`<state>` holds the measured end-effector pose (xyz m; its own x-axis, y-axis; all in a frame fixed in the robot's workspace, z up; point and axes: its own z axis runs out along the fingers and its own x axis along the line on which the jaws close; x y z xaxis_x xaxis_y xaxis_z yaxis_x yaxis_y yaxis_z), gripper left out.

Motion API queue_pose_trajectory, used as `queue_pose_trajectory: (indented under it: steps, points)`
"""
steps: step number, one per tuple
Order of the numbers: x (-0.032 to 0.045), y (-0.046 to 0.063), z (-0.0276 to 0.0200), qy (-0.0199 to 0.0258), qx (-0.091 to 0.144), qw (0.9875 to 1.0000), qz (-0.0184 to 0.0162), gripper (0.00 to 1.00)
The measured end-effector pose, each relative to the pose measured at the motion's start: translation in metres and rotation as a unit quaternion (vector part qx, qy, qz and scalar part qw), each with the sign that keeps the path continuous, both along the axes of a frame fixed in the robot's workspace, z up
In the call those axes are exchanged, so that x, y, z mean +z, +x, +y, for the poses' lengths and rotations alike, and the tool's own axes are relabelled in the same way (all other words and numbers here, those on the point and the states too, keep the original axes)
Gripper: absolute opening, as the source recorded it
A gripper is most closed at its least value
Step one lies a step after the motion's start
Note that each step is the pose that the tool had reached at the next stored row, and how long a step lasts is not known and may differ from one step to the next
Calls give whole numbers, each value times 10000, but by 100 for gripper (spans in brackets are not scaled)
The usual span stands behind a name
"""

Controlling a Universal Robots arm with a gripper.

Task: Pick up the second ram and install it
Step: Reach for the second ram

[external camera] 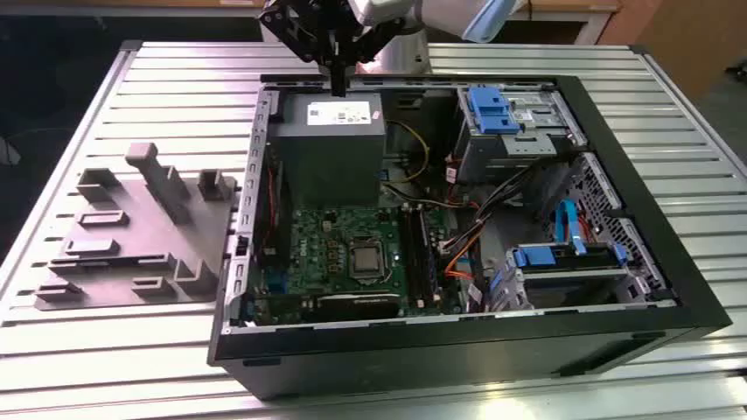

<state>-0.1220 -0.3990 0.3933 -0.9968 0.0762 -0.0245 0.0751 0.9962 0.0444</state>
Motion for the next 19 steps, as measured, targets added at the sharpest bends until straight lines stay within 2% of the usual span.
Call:
queue_pose_trajectory:
  steps: [14, 19]
  points:
    - [0, -5, 1, -1, 0, 10000, 0, 10]
    - [-1, -74, 0, 0, 0, 10000, 0, 10]
